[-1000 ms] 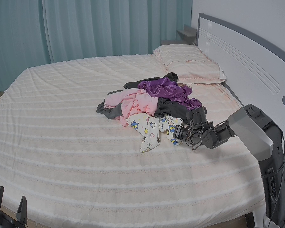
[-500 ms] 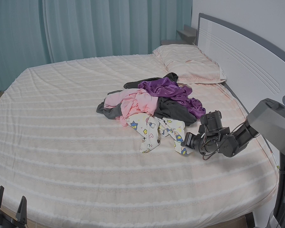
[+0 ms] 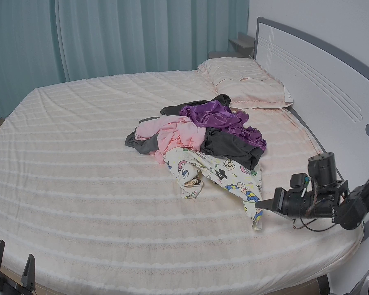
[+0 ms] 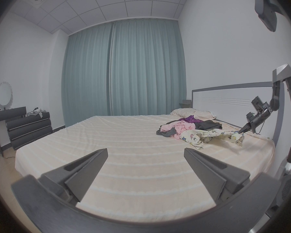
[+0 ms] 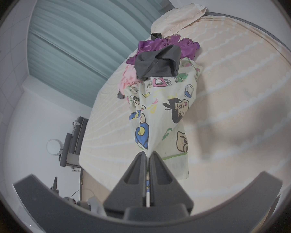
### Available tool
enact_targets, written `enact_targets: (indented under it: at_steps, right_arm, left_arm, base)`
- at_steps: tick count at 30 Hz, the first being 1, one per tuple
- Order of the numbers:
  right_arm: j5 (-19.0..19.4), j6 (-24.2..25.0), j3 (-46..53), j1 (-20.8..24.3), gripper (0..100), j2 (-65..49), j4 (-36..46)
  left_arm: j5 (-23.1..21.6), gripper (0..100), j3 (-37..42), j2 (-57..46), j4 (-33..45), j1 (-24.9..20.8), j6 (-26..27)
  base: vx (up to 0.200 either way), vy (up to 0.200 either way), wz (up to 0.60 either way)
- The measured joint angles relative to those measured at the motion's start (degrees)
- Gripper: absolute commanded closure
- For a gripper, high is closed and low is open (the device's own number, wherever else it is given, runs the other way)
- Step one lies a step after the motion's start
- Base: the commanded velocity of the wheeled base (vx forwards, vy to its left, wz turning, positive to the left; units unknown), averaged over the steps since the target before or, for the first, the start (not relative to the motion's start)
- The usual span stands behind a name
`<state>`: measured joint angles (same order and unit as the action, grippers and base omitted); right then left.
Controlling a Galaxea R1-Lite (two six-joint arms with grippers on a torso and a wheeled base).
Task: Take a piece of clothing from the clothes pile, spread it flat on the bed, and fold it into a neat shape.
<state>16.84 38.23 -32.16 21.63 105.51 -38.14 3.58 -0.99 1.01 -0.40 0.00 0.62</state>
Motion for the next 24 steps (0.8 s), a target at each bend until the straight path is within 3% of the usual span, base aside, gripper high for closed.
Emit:
enact_targets:
  at_steps: [6,11,18,24]
  right_arm:
    - [3.46,-0.30,9.20,0.00,100,-9.86,-0.39]
    - [4.46,-0.35,11.93,-0.29,100,-14.80,-0.56]
    - [5.46,-0.41,13.42,-1.12,100,-18.75,-0.55]
    - [5.91,-0.49,14.17,-2.17,100,-20.81,-0.48]
  left_arm:
    - [-1.84,0,-0.24,0.02,-1.54,0.00,1.21]
    - [-5.96,0,-5.18,3.41,-4.28,-0.16,0.52]
    - [-13.43,0,-10.14,18.01,-6.99,-2.06,2.00]
    - [-15.84,0,-12.07,34.02,-11.47,-5.86,3.83]
  base:
    - [0.000,0.000,0.00]
    - [0.000,0.000,0.00]
    - [0.000,0.000,0.00]
    - [0.000,0.000,0.00]
